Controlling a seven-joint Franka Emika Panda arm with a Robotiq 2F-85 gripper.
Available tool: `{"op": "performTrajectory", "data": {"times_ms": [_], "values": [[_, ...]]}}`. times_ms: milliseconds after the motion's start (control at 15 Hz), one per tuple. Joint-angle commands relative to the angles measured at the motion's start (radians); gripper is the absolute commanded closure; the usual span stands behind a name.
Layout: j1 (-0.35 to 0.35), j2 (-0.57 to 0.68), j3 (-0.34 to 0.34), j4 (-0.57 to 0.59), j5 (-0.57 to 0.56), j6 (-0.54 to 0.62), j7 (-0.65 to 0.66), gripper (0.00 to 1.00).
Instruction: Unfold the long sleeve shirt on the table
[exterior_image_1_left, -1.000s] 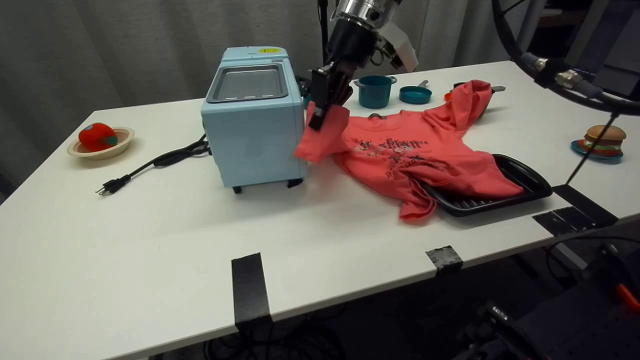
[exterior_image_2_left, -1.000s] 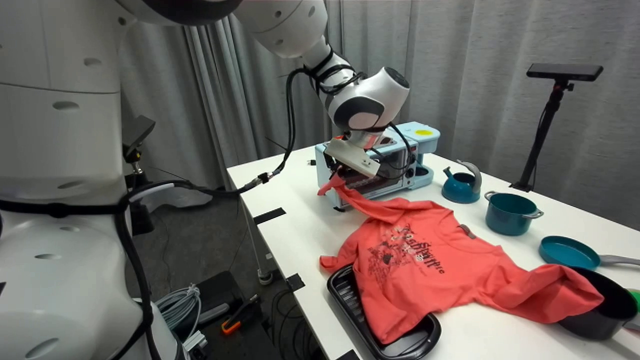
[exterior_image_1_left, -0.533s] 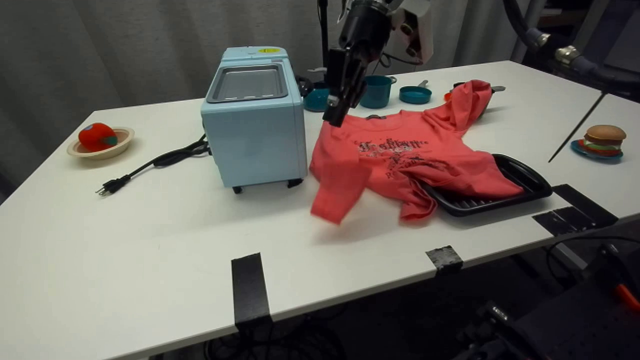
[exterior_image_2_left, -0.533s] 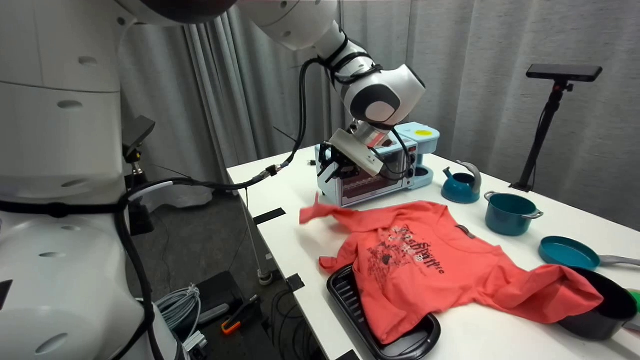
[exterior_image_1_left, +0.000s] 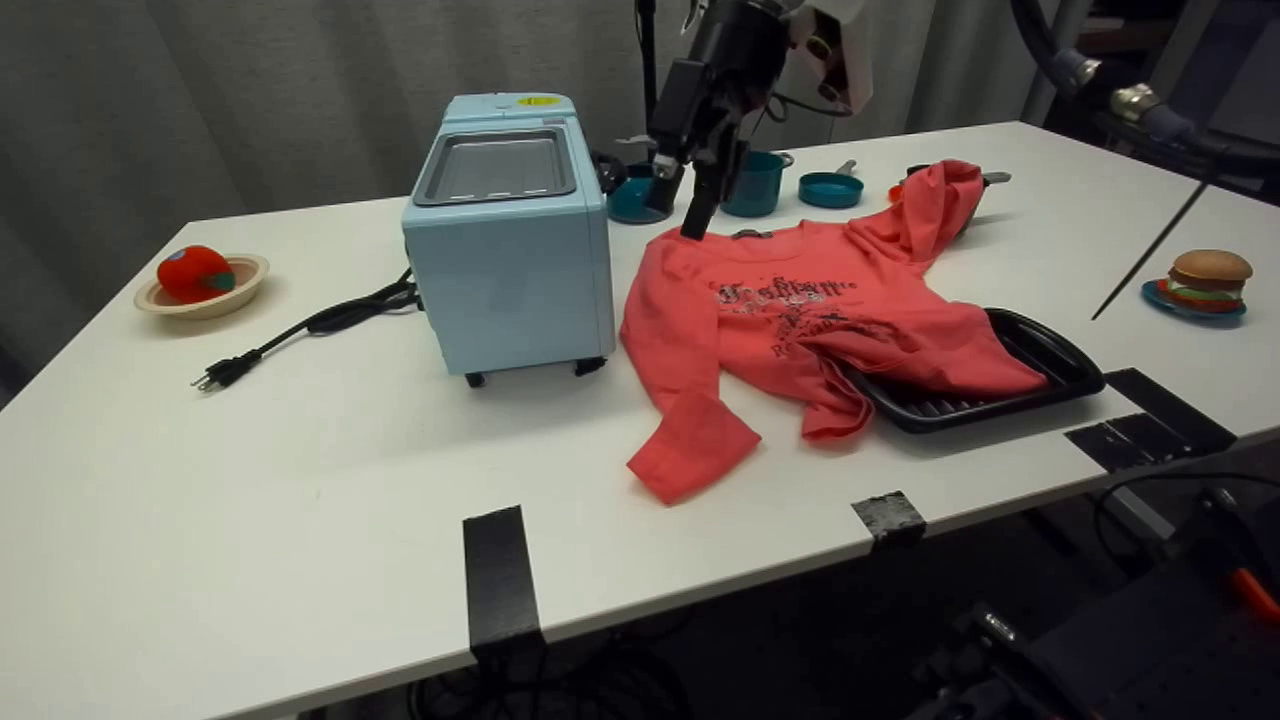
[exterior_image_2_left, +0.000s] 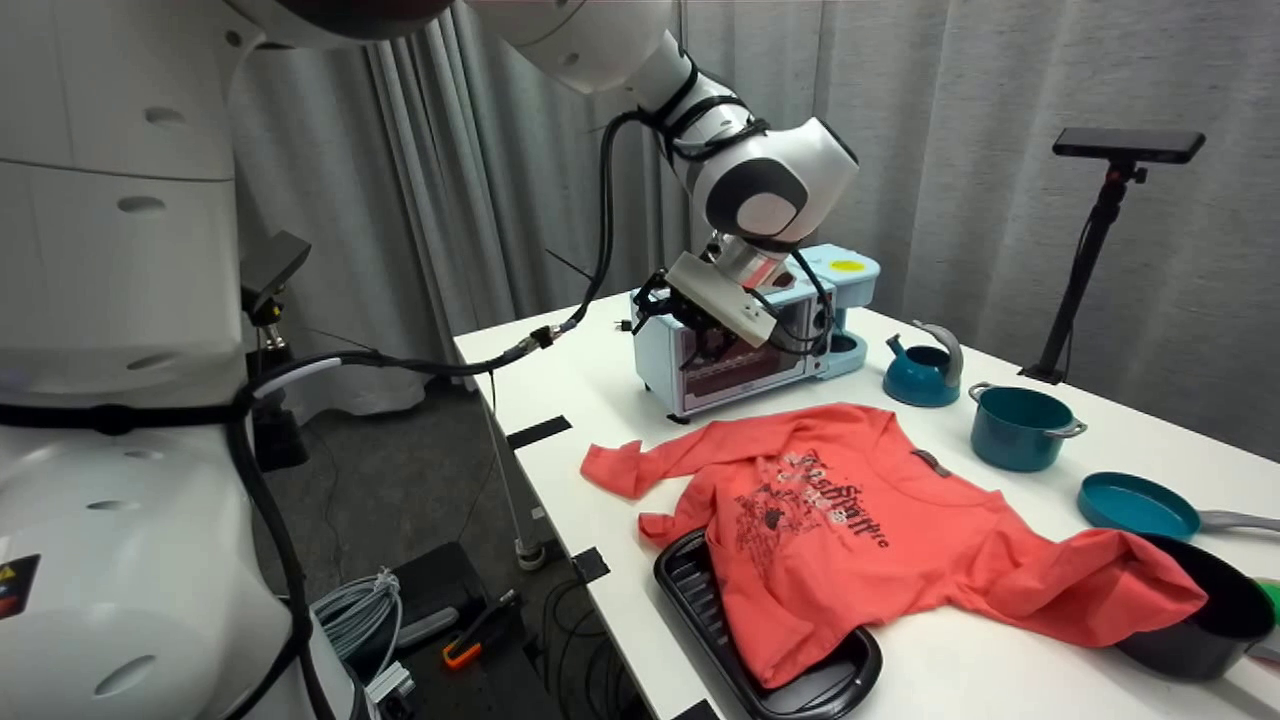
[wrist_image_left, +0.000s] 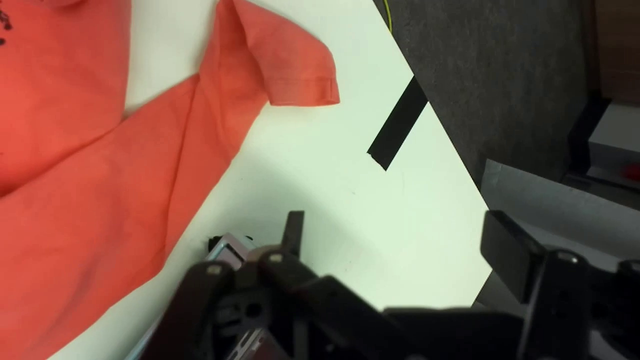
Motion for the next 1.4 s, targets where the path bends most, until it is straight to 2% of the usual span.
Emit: {"op": "performTrajectory", "data": {"times_ms": [0, 600, 1333], "values": [[0.036, -0.050, -0.046, 0.009, -0.060, 0.009, 0.030, 0.00], [0.054, -0.205, -0.098, 0.012, -0.307, 0.157, 0.109, 0.00], [0.041, -0.402, -0.175, -0.096, -0.531, 0.315, 0.307, 0.00]]}}
